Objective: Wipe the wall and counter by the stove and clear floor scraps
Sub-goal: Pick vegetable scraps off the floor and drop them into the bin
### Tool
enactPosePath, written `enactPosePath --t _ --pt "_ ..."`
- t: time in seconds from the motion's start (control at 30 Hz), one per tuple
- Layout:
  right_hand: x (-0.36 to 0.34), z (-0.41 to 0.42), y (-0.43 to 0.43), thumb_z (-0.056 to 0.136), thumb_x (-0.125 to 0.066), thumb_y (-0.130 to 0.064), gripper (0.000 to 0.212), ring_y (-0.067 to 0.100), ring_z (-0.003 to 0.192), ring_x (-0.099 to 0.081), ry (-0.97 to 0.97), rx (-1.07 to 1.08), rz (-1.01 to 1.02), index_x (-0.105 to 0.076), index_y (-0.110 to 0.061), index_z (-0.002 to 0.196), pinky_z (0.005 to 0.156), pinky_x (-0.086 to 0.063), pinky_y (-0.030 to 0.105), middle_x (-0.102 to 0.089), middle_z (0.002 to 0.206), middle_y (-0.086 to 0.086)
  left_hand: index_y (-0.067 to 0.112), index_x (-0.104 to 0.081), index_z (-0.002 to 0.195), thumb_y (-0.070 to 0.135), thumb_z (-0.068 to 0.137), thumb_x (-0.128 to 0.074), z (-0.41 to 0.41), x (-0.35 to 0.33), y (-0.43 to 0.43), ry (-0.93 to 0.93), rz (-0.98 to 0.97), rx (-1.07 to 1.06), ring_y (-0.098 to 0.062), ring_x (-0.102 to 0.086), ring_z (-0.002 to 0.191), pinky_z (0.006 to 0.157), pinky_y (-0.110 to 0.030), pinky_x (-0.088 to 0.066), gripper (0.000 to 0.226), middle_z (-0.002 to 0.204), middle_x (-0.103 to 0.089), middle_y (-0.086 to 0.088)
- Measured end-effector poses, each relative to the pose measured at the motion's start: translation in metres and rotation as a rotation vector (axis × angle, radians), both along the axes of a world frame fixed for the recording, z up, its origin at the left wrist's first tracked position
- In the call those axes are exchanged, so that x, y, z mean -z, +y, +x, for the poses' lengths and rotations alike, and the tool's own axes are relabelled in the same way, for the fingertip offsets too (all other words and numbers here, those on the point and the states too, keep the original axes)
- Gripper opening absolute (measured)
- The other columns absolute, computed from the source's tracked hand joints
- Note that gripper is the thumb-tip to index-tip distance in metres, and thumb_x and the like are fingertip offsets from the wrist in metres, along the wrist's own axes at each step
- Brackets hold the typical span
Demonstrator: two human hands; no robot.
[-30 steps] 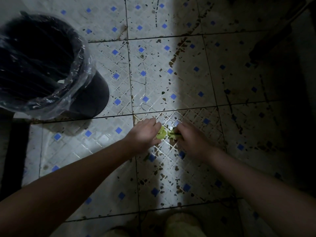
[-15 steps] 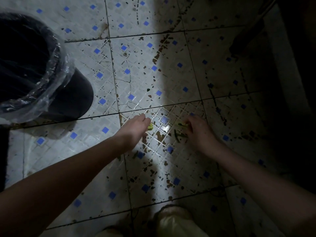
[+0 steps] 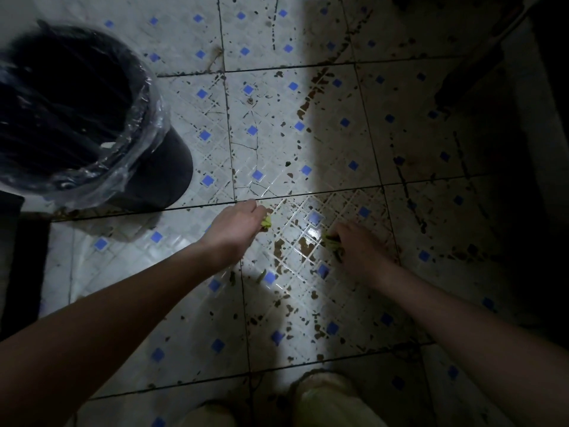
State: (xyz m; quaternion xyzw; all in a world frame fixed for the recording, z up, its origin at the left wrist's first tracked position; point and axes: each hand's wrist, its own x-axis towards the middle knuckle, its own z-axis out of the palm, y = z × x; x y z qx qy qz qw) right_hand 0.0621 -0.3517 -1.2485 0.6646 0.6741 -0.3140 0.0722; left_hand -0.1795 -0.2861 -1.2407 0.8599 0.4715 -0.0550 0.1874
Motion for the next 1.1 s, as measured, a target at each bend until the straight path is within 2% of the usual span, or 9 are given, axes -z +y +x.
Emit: enactPosePath --t 0.2,0.33,0.47,0.57,0.67,0.8,0.9,1.03,1.1 --pt "-0.005 0.0 0.003 0.087 -0.051 -0.008 0.027 0.028 0.105 -0.053 -0.084 -0.067 -0.001 -0.05 -0.016 0.112 0.089 -0.046 0.04 -0.056 0.117 0.009 0.015 -0.05 0.111 0.018 0.096 -0.047 -0.006 -0.01 -0.001 0.021 0.017 -0.016 -0.023 -0.048 0.093 0.077 -0.032 -0.039 0.016 0.105 -0.052 -0.007" --pt "-0.019 -0.006 0.021 0.087 -0.056 -0.006 0.041 0.029 0.116 -0.051 -0.171 -0.047 -0.021 -0.045 -0.013 0.125 0.096 -0.044 0.039 -0.051 0.127 0.009 0.012 -0.051 0.112 0.023 0.096 -0.048 -0.009 -0.021 0.004 0.03 0.019 -0.008 -0.026 -0.049 0.094 0.078 -0.034 -0.038 0.02 0.105 -0.052 -0.009" --pt "-0.038 -0.014 0.035 0.087 -0.045 0.003 0.029 0.03 0.106 -0.052 -0.071 0.058 0.031 -0.049 -0.011 0.113 0.087 -0.045 0.04 -0.051 0.12 0.012 0.009 -0.05 0.109 0.005 0.089 -0.052 -0.013 -0.033 0.009 0.011 0.064 -0.025 -0.03 -0.052 0.088 0.069 -0.036 -0.038 0.02 0.103 -0.05 -0.012" --pt "-0.053 -0.021 0.045 0.085 -0.049 0.006 0.029 0.027 0.093 -0.055 -0.03 0.081 0.13 -0.051 -0.012 0.108 0.076 -0.048 0.037 -0.053 0.107 0.009 0.008 -0.049 0.106 0.001 0.086 -0.054 -0.013 -0.048 0.016 -0.032 0.083 -0.038 -0.03 -0.051 0.082 0.063 -0.034 -0.034 0.022 0.1 -0.048 -0.013" --pt "-0.067 -0.03 0.059 0.085 -0.046 0.011 0.027 0.022 0.087 -0.055 0.002 0.052 0.219 -0.051 -0.01 0.101 0.077 -0.051 0.037 -0.054 0.101 0.009 0.009 -0.047 0.105 -0.001 0.082 -0.057 -0.012 -0.069 0.023 -0.07 0.118 -0.053 -0.026 -0.047 0.08 0.064 -0.033 -0.033 0.026 0.099 -0.046 -0.01" --pt "-0.093 -0.041 0.081 0.082 -0.044 0.015 0.032 0.028 0.092 -0.055 -0.002 0.004 0.329 -0.052 -0.007 0.104 0.072 -0.043 0.032 -0.051 0.106 0.011 0.006 -0.049 0.105 -0.005 0.086 -0.046 -0.015 -0.1 0.033 -0.072 0.226 -0.063 -0.029 -0.048 0.082 0.066 -0.035 -0.034 0.022 0.099 -0.046 -0.013" --pt "-0.115 -0.047 0.095 0.084 -0.045 0.012 0.033 0.03 0.094 -0.056 -0.019 0.001 0.374 -0.051 -0.008 0.109 0.077 -0.049 0.039 -0.05 0.11 0.01 0.005 -0.05 0.101 -0.004 0.088 -0.048 -0.021 -0.118 0.046 -0.063 0.313 -0.058 -0.03 -0.049 0.079 0.064 -0.036 -0.035 0.016 0.095 -0.048 -0.014" --pt "-0.143 -0.055 0.112 0.084 -0.04 0.009 0.031 0.038 0.096 -0.053 -0.033 -0.044 0.432 -0.049 -0.009 0.107 0.078 -0.044 0.039 -0.048 0.11 0.014 0.005 -0.051 0.1 -0.007 0.084 -0.052 -0.032 -0.148 0.059 -0.084 0.478 -0.084 -0.033 -0.05 0.08 0.067 -0.035 -0.03 0.02 0.094 -0.05 -0.016" --pt "-0.154 -0.063 0.119 0.085 -0.04 0.007 0.03 0.038 0.097 -0.052 -0.006 -0.053 0.465 -0.049 -0.01 0.108 0.082 -0.046 0.042 -0.048 0.111 0.013 0.007 -0.052 0.101 -0.004 0.085 -0.053 -0.039 -0.161 0.061 -0.081 0.556 -0.099 -0.034 -0.051 0.084 0.068 -0.035 -0.028 0.02 0.099 -0.052 -0.017"
